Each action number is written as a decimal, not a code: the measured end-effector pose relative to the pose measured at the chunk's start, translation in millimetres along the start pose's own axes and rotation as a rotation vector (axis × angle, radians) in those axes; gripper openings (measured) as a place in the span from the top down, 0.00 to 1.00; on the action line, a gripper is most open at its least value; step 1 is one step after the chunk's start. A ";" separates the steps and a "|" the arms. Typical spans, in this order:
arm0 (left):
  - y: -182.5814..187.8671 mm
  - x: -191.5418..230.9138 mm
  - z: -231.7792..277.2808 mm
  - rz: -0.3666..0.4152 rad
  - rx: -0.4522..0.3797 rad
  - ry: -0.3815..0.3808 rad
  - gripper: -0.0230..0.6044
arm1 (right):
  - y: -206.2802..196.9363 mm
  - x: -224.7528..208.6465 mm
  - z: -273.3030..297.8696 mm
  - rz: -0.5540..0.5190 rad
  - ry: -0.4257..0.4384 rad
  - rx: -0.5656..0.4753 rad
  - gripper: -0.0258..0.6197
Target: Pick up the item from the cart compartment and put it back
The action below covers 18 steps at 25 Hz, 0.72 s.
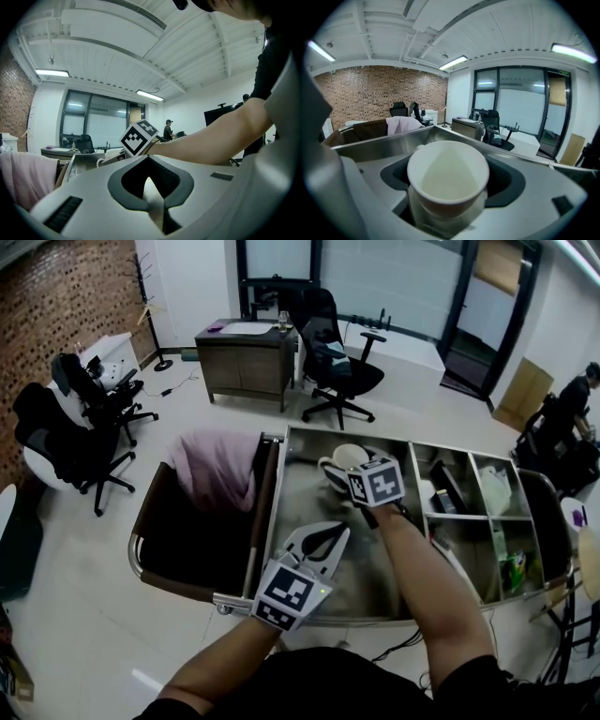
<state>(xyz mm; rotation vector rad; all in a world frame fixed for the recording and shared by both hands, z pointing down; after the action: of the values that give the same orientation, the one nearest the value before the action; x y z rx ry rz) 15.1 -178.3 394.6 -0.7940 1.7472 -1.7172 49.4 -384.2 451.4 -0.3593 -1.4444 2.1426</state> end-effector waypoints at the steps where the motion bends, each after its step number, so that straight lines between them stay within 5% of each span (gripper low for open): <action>1: -0.3 -0.2 0.0 0.000 0.002 -0.001 0.96 | 0.3 -0.9 -0.4 -0.011 -0.006 -0.004 0.24; 5: -0.4 0.9 0.4 0.000 0.004 0.002 0.96 | 9.3 -1.8 -3.1 -0.040 -0.007 -0.036 0.17; 18: 0.3 1.4 -0.3 -0.001 0.004 0.008 0.96 | 6.0 -4.6 -33.4 -0.021 -0.025 -0.047 0.19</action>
<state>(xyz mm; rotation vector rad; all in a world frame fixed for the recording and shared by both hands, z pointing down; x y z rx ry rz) 13.9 -179.1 394.3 -0.7873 1.7483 -1.7257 68.0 -362.6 432.4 -0.3344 -1.5084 2.1062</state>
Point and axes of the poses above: the fingertips, and each gripper's own axes: z forward along the fingers, x to its left, y out of its top, the point moved 2 cm from there along -z, backward along the fingers, and after that the axes turned 7 degrees about -x, right-handed, at the moved point
